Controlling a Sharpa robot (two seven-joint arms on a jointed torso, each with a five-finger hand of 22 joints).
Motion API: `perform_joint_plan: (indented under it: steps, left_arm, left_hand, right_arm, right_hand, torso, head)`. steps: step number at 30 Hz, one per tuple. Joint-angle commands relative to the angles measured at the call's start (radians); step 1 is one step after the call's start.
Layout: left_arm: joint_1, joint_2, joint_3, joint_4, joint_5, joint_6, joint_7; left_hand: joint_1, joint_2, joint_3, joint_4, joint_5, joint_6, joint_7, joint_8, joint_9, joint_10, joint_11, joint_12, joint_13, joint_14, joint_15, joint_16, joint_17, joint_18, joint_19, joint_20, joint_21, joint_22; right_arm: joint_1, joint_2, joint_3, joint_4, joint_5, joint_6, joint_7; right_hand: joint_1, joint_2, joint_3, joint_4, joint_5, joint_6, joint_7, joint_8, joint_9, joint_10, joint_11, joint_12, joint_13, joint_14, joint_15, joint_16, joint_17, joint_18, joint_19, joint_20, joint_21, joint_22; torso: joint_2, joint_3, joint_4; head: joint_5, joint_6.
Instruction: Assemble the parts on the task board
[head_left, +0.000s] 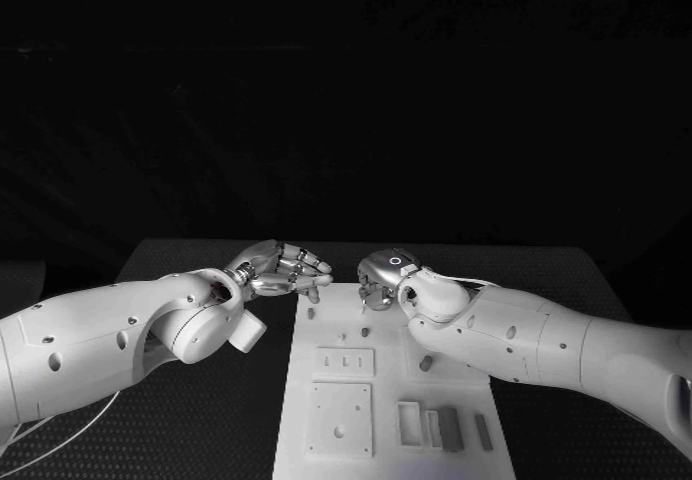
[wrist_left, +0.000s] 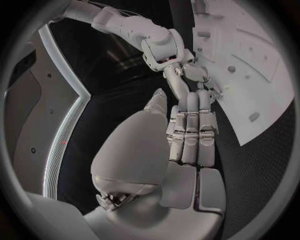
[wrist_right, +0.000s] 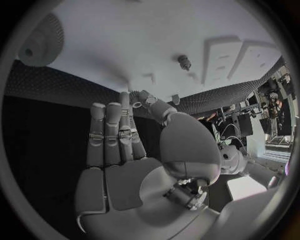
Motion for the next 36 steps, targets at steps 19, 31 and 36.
perform_joint_plan:
  steps: [19, 31, 36]
  left_arm:
    - [0.003, -0.004, 0.001, -0.003, 0.005, 0.007, 0.006]
    - [0.003, -0.005, 0.001, -0.003, 0.005, 0.007, 0.006]
    - [0.003, -0.003, 0.001, -0.003, 0.005, 0.007, 0.006]
  left_hand:
    - [0.006, 0.0, 0.002, 0.002, -0.005, 0.004, 0.0, -0.006, 0.002, 0.005, 0.005, -0.008, 0.002, -0.005, 0.003, -0.005, 0.002, 0.019, 0.002, -0.005, -0.007, 0.003]
    - [0.006, 0.0, 0.001, 0.002, -0.005, 0.004, 0.001, -0.006, 0.002, 0.005, 0.006, -0.009, 0.003, -0.005, 0.003, -0.006, 0.003, 0.019, 0.003, -0.005, -0.008, 0.003]
    - [0.006, 0.001, 0.001, 0.002, -0.005, 0.004, 0.0, -0.006, 0.002, 0.005, 0.005, -0.009, 0.003, -0.005, 0.003, -0.006, 0.003, 0.019, 0.003, -0.005, -0.008, 0.003]
  right_arm:
    - [-0.003, -0.018, 0.0, 0.012, -0.028, 0.011, -0.024]
    - [-0.011, -0.008, 0.0, 0.003, -0.02, 0.012, -0.019]
    - [-0.013, -0.003, 0.0, -0.001, -0.019, 0.012, -0.018]
  right_hand:
    - [0.007, -0.002, 0.007, -0.003, 0.002, 0.01, 0.001, -0.004, 0.002, 0.008, -0.001, 0.004, -0.002, 0.011, 0.0, 0.0, -0.003, 0.014, 0.006, -0.002, 0.004, 0.016]
    - [0.007, -0.003, 0.007, -0.004, 0.002, 0.01, 0.001, -0.004, 0.002, 0.008, -0.001, 0.004, -0.002, 0.011, 0.0, 0.0, -0.004, 0.014, 0.006, -0.002, 0.003, 0.016]
    - [0.007, -0.003, 0.007, -0.005, 0.002, 0.01, 0.001, -0.005, 0.002, 0.008, -0.001, 0.004, -0.002, 0.011, 0.0, 0.0, -0.004, 0.014, 0.006, -0.002, 0.003, 0.016]
  torso:
    - [-0.001, 0.0015, -0.004]
    - [0.0, 0.0003, -0.0038]
    - [-0.002, 0.0, -0.0042]
  head:
    - [0.008, -0.012]
    - [0.011, -0.018]
    - [0.011, -0.019]
